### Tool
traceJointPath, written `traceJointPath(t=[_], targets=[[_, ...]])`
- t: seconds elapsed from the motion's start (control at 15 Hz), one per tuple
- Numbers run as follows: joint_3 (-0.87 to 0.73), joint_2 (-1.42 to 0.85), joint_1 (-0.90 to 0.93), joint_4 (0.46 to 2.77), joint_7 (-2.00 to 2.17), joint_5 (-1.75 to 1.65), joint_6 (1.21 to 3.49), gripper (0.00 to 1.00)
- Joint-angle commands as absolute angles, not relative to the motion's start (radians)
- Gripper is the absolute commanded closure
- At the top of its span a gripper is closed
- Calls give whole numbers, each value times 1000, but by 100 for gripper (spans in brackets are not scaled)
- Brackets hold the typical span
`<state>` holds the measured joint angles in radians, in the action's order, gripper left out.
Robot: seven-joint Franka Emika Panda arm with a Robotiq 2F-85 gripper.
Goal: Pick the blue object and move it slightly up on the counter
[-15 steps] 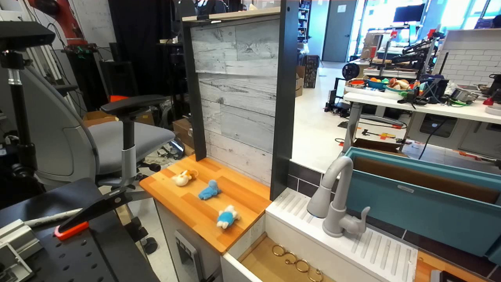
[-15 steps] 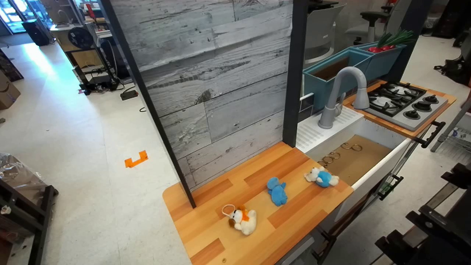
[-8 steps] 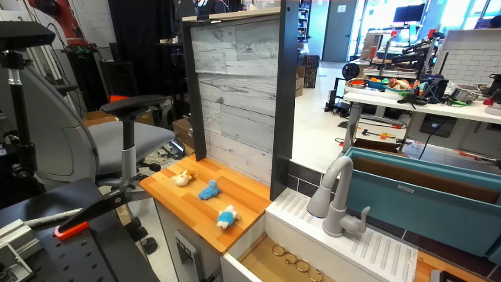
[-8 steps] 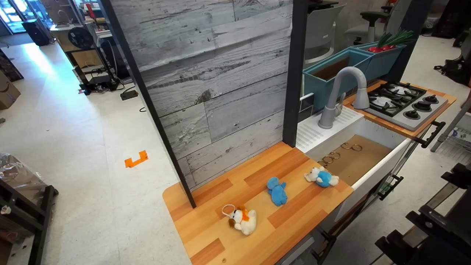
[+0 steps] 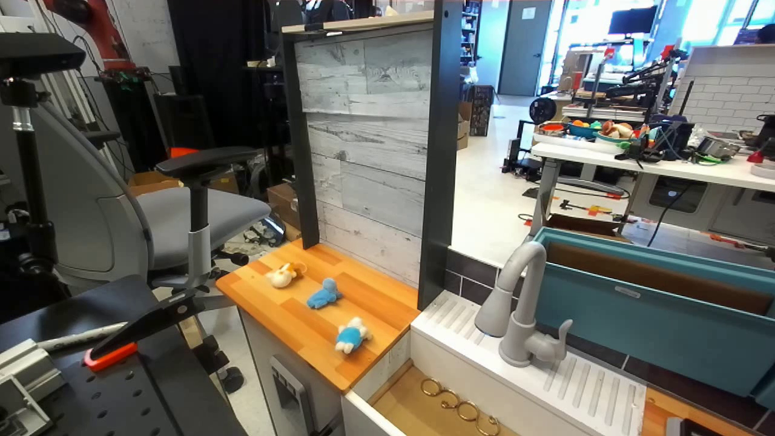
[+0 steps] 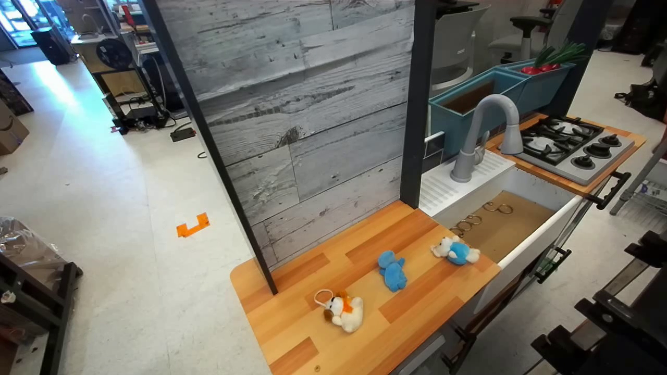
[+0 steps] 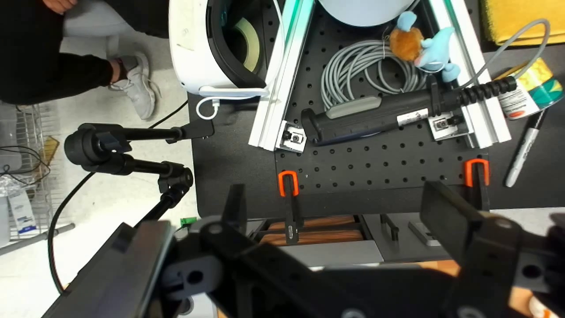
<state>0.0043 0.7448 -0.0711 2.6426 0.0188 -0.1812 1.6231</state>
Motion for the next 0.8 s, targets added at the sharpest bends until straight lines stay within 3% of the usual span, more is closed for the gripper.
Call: traceJointPath(t=[0.0,0.33,0.73], targets=[[-6,651,-57,2606,44,-171,1686,0],[-36,511,29,2606,-63,-18,1932,0],[66,150,60,2540,53,-45,2103,0]])
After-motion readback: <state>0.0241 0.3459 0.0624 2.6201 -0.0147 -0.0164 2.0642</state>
